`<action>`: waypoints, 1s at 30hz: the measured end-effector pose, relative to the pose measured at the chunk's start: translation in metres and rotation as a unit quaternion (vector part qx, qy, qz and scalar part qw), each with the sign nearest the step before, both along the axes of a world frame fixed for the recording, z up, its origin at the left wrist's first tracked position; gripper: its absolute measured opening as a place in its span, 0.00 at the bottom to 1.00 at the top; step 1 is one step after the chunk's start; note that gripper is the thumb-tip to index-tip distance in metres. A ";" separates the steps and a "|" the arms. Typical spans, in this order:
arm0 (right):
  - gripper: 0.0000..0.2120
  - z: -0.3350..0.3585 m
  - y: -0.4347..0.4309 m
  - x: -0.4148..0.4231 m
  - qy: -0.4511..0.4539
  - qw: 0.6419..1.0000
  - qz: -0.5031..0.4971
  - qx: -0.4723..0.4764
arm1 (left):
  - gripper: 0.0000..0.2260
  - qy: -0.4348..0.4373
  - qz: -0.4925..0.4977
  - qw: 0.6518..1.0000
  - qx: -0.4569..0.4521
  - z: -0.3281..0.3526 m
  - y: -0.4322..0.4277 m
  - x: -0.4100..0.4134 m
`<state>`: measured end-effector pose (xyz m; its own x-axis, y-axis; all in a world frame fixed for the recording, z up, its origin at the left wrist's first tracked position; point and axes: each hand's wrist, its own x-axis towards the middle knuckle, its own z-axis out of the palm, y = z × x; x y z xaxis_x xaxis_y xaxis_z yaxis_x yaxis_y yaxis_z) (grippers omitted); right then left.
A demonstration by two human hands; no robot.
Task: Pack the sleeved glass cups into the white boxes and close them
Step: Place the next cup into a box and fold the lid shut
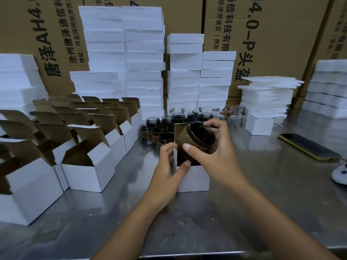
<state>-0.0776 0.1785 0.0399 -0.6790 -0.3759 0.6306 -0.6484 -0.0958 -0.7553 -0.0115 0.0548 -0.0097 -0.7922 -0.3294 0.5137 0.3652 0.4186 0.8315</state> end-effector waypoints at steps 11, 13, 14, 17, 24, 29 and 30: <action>0.12 0.005 0.003 -0.005 0.144 0.964 -0.093 0.205 | 0.18 0.025 -0.034 0.998 0.037 0.003 -0.003 -0.002; 0.15 0.007 0.005 -0.004 0.156 0.957 -0.091 0.229 | 0.20 0.025 -0.042 0.998 0.048 0.003 -0.003 -0.002; 0.16 0.008 0.005 -0.004 0.161 0.954 -0.088 0.239 | 0.21 0.022 -0.046 0.997 0.054 0.003 -0.003 -0.002; 0.12 0.006 0.008 -0.004 0.185 0.944 -0.086 0.260 | 0.25 0.010 -0.050 0.997 0.059 0.002 -0.004 -0.001; 0.10 -0.002 0.011 -0.006 0.197 0.913 -0.085 0.348 | 0.22 -0.004 -0.049 0.998 0.045 0.001 -0.004 0.000; 0.17 -0.009 0.012 -0.009 0.213 0.903 -0.066 0.367 | 0.19 -0.007 -0.054 0.998 0.042 0.003 -0.003 0.002; 0.18 -0.009 0.012 -0.009 0.216 0.903 -0.064 0.366 | 0.19 -0.008 -0.056 0.998 0.042 0.003 -0.003 0.002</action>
<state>-0.0865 0.1908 0.0305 -0.4968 -0.7350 0.4615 -0.8678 0.4238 -0.2594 -0.0096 0.0520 -0.0068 -0.8342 -0.2802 0.4749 0.3919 0.3048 0.8681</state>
